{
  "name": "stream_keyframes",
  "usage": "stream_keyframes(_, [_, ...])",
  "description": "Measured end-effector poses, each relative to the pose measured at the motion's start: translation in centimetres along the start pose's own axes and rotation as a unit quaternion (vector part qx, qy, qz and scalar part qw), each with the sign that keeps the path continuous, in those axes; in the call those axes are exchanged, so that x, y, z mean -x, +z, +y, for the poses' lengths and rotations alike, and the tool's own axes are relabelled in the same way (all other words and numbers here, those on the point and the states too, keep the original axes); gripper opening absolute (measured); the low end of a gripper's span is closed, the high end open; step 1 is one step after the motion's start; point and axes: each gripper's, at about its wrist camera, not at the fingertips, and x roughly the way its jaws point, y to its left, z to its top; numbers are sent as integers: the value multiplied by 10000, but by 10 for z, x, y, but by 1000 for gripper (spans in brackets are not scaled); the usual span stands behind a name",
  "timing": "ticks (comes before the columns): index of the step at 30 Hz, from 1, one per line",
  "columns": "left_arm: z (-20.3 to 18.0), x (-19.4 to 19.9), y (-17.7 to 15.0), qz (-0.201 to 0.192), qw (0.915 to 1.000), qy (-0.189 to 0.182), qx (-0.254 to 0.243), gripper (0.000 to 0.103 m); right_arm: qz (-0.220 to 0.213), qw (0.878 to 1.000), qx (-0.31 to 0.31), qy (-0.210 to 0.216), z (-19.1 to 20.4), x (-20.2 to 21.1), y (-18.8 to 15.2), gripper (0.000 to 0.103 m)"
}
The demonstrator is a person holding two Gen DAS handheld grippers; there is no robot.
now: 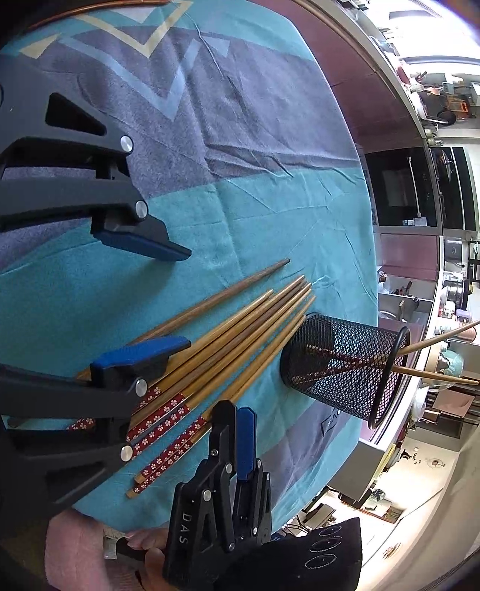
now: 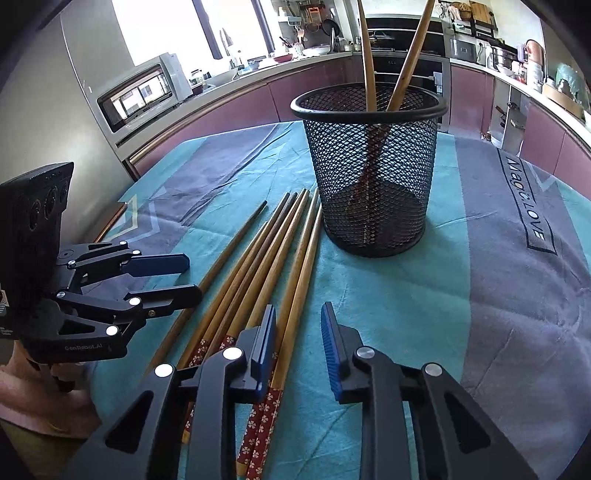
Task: Organize utensils
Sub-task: 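Lower both grippers onto the chopstick bundle and close on chopsticks, then lift the grasped chopsticks upright with both grippers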
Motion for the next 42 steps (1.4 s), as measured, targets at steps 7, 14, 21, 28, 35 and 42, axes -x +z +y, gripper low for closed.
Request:
stream_keyframes(7, [0, -1, 1, -3, 10000, -16, -7, 42, 21, 10000, -68, -13, -3, 0, 1, 19])
stream_keyframes(14, [-2, -3, 2, 2, 10000, 43, -81, 42, 88, 9995, 187, -253, 7, -8, 4, 19])
stream_keyframes(21, [-7, -12, 10, 9, 9997, 152, -197, 40, 30, 9980, 420, -477, 18, -19, 11, 19])
stream_keyframes(28, [-5, -18, 17, 10, 9996, 258, -101, 23, -21, 9990, 188, -394, 12, -23, 17, 8])
stream_keyframes(35, [-1, -18, 18, -17, 9997, 208, 148, 13, -73, 9999, -115, -97, 1, -19, 17, 5])
stream_keyframes(42, [2, -8, 17, -102, 9995, 174, 242, 10, -235, 9994, -212, 171, -2, -4, 17, 5])
